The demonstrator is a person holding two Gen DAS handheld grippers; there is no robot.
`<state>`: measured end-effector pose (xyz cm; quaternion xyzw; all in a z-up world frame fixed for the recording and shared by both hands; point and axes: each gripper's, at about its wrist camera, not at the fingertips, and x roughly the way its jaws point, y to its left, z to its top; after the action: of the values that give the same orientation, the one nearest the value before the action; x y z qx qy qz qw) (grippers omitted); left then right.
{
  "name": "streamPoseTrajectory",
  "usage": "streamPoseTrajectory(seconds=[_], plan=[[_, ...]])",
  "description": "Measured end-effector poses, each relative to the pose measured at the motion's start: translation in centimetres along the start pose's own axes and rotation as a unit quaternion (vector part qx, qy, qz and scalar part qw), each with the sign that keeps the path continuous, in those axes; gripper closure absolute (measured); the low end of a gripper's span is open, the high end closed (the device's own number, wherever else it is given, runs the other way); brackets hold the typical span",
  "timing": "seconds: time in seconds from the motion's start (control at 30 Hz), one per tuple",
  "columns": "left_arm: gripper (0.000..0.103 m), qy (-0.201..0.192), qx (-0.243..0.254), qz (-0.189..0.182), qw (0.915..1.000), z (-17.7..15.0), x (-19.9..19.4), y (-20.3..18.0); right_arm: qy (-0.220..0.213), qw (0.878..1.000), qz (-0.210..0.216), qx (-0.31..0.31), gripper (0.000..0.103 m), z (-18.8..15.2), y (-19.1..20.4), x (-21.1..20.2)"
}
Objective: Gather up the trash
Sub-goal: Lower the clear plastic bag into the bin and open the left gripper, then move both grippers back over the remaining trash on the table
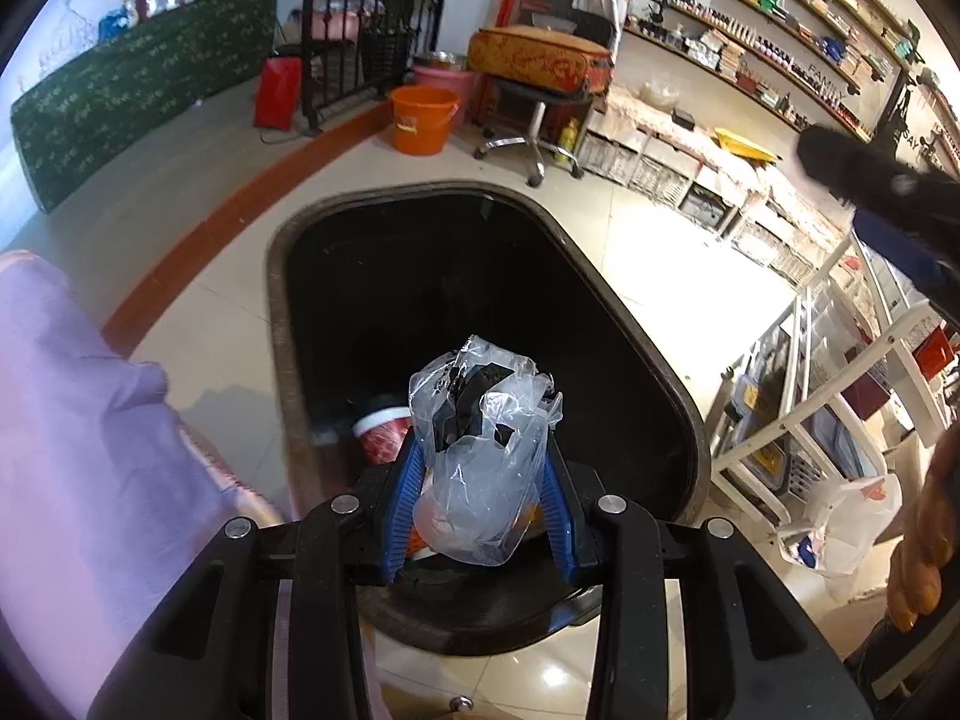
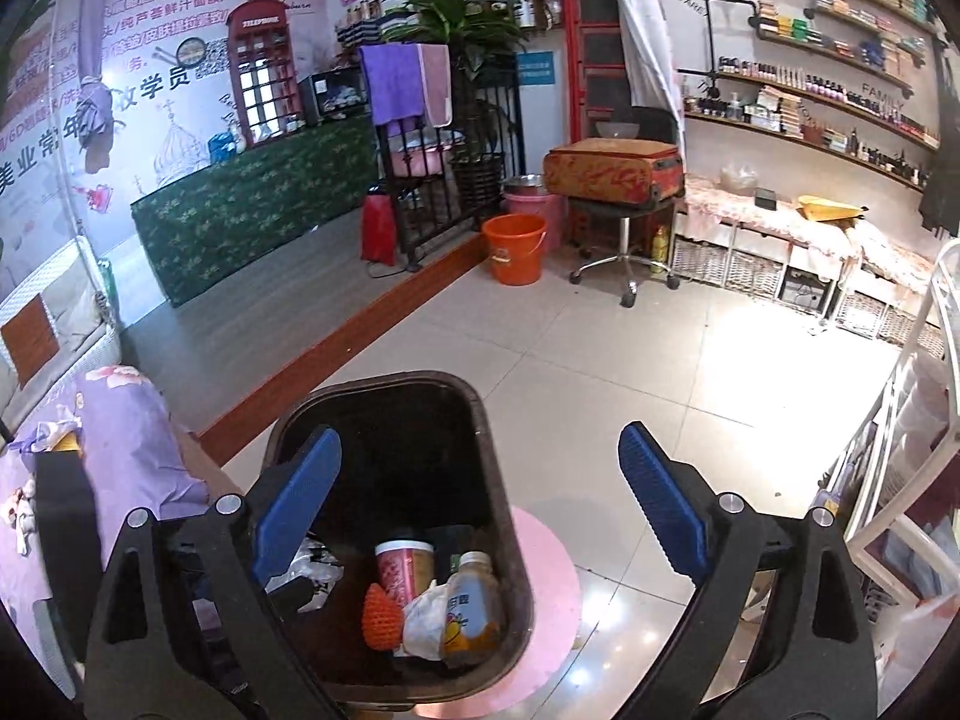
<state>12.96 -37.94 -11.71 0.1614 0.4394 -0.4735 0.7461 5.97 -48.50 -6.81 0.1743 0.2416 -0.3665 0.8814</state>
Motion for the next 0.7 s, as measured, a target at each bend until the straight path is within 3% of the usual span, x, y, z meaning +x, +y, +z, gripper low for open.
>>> streamPoseTrajectory(seconds=[0.1, 0.17, 0.23, 0.33, 0.7], plan=[[0.059, 0.008, 0.006, -0.004, 0.9999, 0.2, 0.5, -0.4, -0.004, 1.0, -0.006, 0.001, 0.01, -0.1, -0.4, -0.4], [0.051, 0.007, 0.018, -0.005, 0.9998, 0.2, 0.5, -0.8, -0.005, 1.0, -0.008, 0.002, 0.01, -0.1, -0.7, -0.4], [0.035, 0.0, 0.026, 0.0, 0.9997, 0.2, 0.2, -1.1, -0.007, 1.0, -0.009, 0.004, 0.01, 0.0, -0.8, -0.4], [0.022, -0.015, 0.034, -0.009, 0.9993, 0.1, -0.3, -1.8, -0.01, 1.0, -0.01, 0.008, 0.01, 0.0, -0.7, -0.5], [0.018, -0.053, 0.04, 0.001, 0.9978, -0.6, -2.3, -2.6, -0.027, 0.999, -0.015, 0.01, 0.01, 0.7, -0.8, -1.2]])
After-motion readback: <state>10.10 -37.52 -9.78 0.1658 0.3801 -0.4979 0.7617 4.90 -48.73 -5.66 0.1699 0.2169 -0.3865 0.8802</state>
